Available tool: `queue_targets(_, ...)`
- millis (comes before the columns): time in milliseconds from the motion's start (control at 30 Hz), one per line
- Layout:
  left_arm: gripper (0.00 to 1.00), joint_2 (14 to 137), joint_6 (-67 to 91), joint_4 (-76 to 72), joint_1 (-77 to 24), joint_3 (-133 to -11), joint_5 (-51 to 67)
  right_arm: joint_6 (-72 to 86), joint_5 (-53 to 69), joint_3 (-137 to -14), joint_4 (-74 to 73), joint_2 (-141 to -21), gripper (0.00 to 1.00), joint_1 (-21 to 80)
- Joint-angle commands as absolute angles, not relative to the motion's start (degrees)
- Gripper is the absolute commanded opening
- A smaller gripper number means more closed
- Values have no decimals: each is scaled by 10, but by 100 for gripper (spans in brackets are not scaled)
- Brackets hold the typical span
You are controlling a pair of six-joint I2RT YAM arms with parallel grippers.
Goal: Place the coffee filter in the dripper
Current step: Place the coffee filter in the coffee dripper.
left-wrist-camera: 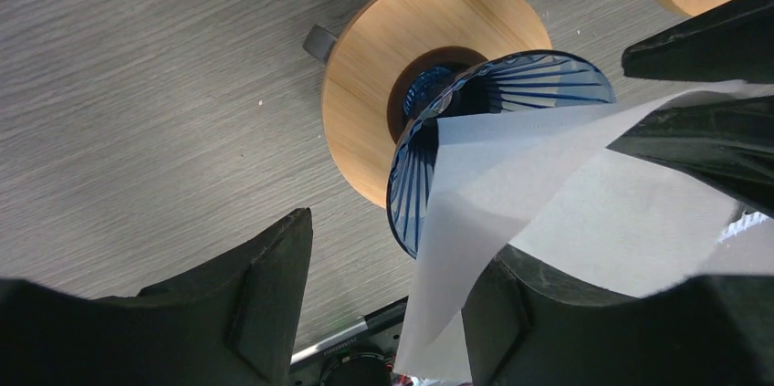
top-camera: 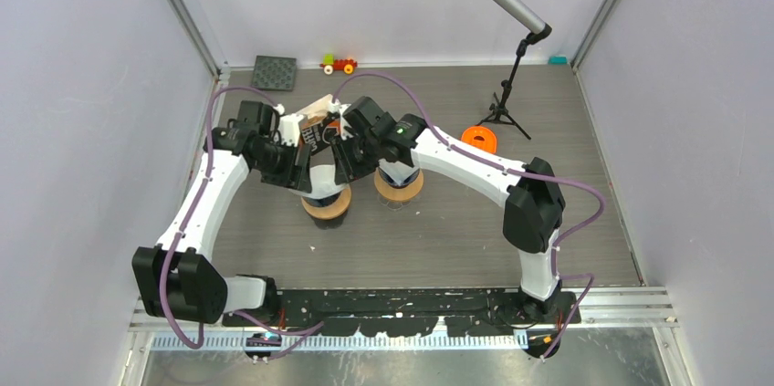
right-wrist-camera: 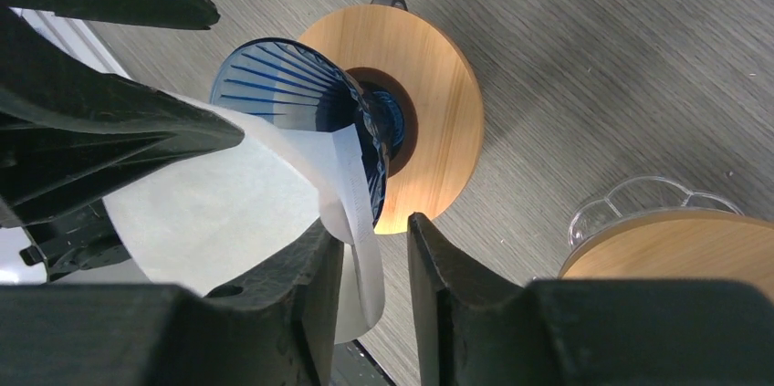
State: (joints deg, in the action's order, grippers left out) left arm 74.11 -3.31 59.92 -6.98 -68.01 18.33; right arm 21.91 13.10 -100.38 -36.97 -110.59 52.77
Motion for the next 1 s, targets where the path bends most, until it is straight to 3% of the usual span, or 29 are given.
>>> queue_targets(0, 59, 713, -28, 566, -65, -657, 193, 205, 121, -1019, -364, -1088, 39, 535)
queue_targets(967, 59, 739, -39, 511, -65, -610, 202, 194, 114, -1024, -360, -1142, 51, 538)
